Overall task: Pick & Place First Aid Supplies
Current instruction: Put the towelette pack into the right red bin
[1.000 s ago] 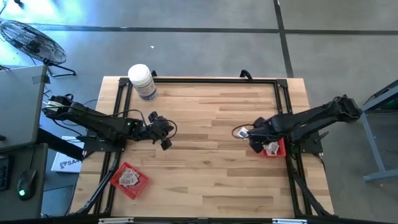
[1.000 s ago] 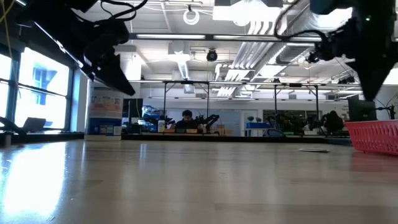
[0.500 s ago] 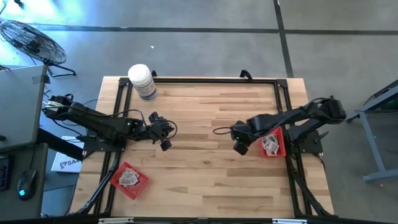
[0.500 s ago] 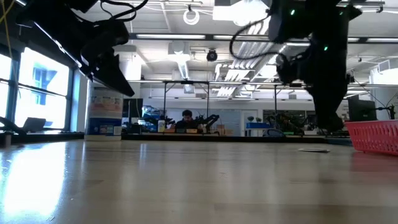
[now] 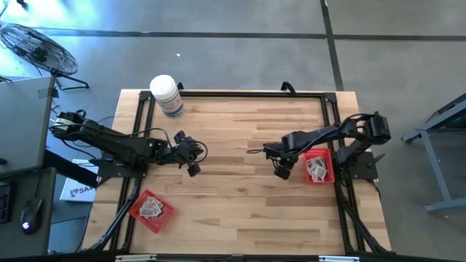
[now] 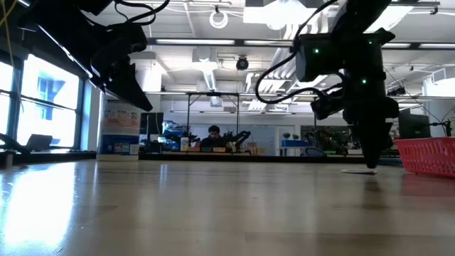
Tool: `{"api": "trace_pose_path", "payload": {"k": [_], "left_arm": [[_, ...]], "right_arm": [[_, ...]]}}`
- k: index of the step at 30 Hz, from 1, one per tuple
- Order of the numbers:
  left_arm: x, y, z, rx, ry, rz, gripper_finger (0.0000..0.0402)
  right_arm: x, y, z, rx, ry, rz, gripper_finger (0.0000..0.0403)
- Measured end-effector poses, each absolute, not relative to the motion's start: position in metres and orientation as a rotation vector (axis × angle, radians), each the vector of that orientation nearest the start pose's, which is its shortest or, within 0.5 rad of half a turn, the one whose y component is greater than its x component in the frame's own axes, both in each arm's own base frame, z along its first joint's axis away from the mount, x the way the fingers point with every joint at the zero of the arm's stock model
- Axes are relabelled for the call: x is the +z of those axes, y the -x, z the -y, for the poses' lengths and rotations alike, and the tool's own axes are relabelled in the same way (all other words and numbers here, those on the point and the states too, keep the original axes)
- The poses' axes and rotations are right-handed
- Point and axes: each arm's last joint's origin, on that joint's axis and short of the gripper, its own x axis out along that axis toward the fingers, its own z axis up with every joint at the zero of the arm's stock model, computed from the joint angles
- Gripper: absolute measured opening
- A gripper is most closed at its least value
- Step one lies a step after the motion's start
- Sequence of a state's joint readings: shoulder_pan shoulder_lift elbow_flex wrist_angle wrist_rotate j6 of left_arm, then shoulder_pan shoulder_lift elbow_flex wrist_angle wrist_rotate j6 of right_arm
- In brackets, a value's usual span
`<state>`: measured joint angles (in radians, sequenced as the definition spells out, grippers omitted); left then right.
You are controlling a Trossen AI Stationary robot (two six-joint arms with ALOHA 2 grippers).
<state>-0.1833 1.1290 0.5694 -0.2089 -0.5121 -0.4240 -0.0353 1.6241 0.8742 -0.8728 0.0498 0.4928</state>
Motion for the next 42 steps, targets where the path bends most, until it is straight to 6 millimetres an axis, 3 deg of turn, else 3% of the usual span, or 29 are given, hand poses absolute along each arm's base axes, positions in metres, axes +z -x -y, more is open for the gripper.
{"api": "trace_pose_path", "payload": {"k": [14, 23, 32, 42], "left_arm": [[0.198, -0.212, 0.025, 0.452, 0.14, -0.647, 0.0001], [0.198, -0.212, 0.025, 0.451, 0.141, -0.647, 0.0001], [0.198, -0.213, 0.025, 0.451, 0.143, -0.644, 0.0001], [0.198, -0.212, 0.025, 0.451, 0.142, -0.645, 0.0001]], "right_arm": [[0.147, -0.252, 0.011, -0.421, -0.326, -1.542, 0.0081], [0.129, -0.237, 0.01, -0.447, -0.309, -1.555, 0.008], [0.128, -0.237, 0.01, -0.423, -0.301, -1.547, 0.0079], [0.128, -0.238, 0.01, -0.421, -0.311, -1.54, 0.0006]]}}
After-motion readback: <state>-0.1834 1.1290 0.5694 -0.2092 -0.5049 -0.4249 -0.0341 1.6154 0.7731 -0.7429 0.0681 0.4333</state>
